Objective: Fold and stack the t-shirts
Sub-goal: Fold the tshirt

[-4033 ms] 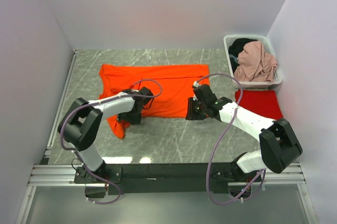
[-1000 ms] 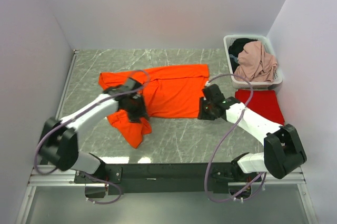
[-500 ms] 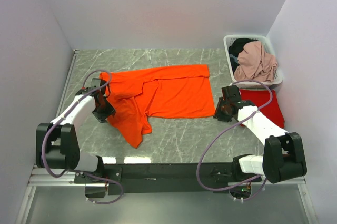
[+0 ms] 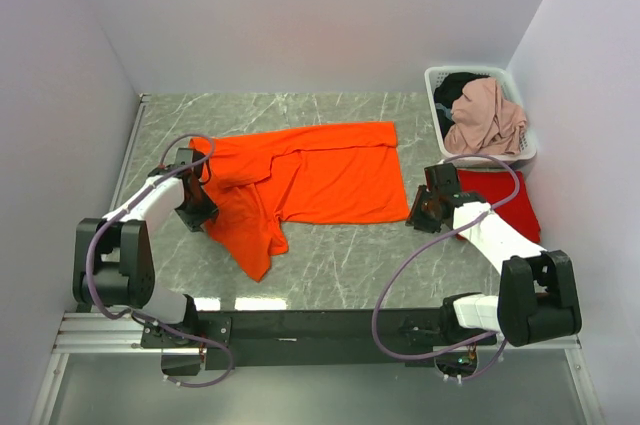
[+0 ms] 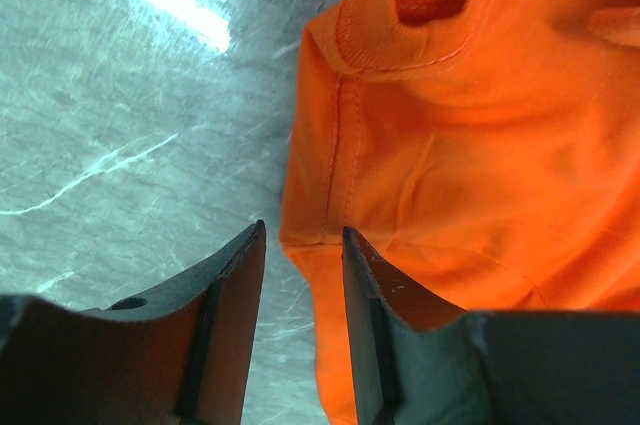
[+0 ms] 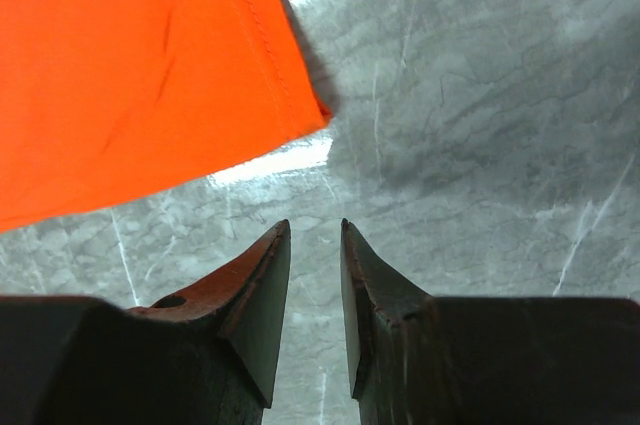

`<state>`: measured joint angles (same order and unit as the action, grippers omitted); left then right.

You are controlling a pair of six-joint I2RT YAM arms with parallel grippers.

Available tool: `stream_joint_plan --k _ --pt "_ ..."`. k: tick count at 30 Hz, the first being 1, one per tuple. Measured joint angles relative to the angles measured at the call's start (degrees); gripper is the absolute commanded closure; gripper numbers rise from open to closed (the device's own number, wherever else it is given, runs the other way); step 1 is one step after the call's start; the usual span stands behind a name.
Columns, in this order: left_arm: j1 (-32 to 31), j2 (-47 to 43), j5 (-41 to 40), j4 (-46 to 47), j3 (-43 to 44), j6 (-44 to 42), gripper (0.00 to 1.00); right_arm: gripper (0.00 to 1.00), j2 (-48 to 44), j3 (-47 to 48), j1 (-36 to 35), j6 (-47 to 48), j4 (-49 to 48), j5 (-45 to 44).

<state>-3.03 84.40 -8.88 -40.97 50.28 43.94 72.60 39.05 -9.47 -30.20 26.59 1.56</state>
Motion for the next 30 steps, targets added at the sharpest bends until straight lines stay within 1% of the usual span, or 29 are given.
stream_joint_plan --k 8,13,16,18,22,23,27,30 --pt "-0.6 1.0 0.3 0.5 0.6 -0.1 0.58 0.66 0.9 -1.1 0.4 0.0 -0.3 0.3" --pt "-1.1 2.8 0.8 1.4 0.8 -0.2 0.62 0.66 0.9 -1.1 0.4 0.0 -0.4 0.4" --pt "-1.2 3.8 0.9 1.8 0.7 -0.2 0.67 0.66 1.2 -1.1 0.5 0.0 -0.5 0.4" --pt "-1.2 4.3 0.9 2.2 0.7 -0.2 0.73 0.66 1.8 -1.1 0.5 0.0 -0.5 0.5" --pt "-1.2 4.5 0.6 2.6 0.5 -0.2 0.81 0.66 3.2 -1.3 0.7 0.0 -0.7 0.6" --pt "-1.2 4.4 0.4 2.6 0.4 -0.3 0.85 0.66 3.3 -1.4 0.8 0.0 -0.8 0.6" --pt "-0.9 2.4 -0.2 2.4 0.4 -0.7 0.96 0.66 4.2 -1.8 1.0 -0.1 -1.5 0.8" --pt "0.0 0.5 -0.1 2.7 0.0 -1.2 0.99 0.66 5.4 -1.8 1.1 -0.4 -2.1 1.0"
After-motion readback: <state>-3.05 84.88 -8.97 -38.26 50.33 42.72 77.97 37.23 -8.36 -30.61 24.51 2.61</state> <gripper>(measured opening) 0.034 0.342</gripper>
